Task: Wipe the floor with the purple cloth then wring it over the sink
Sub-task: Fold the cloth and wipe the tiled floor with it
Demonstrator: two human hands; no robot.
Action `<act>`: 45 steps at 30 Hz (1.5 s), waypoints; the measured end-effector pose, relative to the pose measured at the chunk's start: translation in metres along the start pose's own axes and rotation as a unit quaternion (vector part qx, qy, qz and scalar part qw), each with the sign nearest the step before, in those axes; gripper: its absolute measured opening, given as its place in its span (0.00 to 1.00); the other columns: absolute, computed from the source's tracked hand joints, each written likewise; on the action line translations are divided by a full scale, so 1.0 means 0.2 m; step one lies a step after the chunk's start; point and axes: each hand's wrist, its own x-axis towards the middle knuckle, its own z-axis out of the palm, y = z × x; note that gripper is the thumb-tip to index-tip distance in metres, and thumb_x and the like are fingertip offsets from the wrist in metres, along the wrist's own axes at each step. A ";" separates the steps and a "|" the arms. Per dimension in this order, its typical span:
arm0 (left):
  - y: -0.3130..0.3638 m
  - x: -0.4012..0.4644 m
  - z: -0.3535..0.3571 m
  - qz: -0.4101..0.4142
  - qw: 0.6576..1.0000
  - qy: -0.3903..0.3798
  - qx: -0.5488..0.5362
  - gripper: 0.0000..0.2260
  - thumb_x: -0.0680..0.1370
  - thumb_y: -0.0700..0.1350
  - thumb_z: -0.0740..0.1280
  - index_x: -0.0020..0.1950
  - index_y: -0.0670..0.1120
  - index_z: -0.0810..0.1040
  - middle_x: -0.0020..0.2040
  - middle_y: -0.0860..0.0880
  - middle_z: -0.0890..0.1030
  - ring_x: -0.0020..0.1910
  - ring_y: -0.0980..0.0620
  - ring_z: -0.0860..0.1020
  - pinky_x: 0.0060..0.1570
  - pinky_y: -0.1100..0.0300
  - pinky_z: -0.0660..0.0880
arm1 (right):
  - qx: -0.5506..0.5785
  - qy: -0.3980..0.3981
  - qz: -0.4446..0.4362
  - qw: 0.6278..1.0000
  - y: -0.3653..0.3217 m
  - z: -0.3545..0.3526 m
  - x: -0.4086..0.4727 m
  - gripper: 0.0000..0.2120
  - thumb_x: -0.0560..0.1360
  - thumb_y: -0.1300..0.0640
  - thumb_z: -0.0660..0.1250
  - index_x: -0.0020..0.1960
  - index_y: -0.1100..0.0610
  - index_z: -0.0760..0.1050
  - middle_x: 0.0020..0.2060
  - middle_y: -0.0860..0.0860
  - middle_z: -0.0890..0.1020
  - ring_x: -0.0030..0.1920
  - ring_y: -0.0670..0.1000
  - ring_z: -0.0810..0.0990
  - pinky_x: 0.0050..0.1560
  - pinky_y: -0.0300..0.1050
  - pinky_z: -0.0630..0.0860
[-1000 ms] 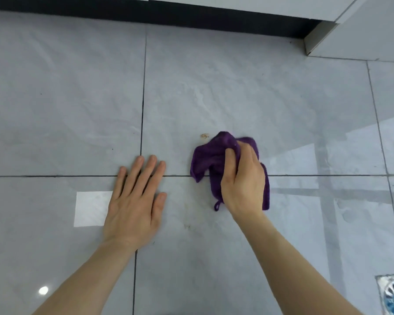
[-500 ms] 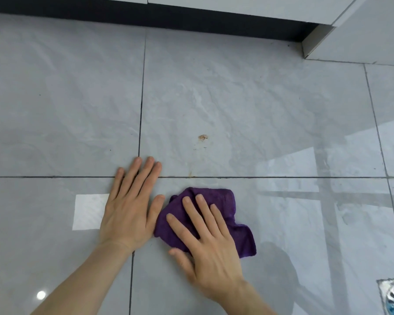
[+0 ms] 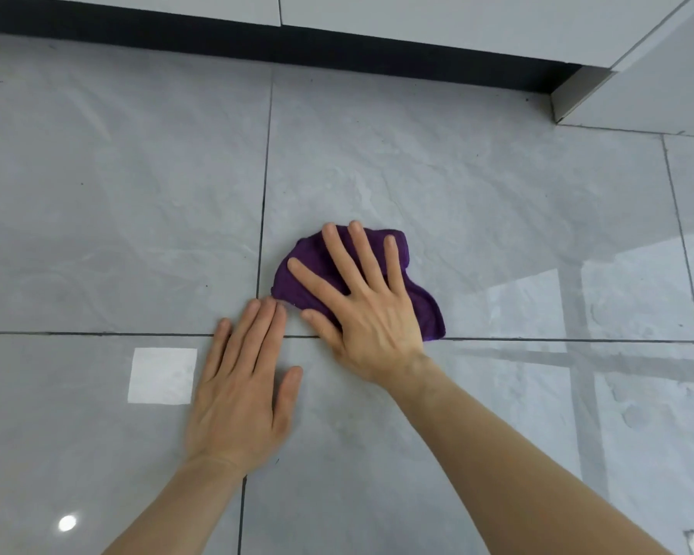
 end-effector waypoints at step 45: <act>0.02 -0.01 0.00 -0.004 1.000 0.019 0.022 0.29 0.82 0.52 0.53 0.82 0.43 0.56 0.84 0.47 0.57 0.83 0.51 0.52 0.81 0.44 0.51 | 0.053 -0.020 0.058 0.997 -0.22 0.07 -0.98 0.26 0.79 0.37 0.61 0.77 0.35 0.62 0.80 0.52 0.63 0.80 0.62 0.58 0.73 0.71 0.64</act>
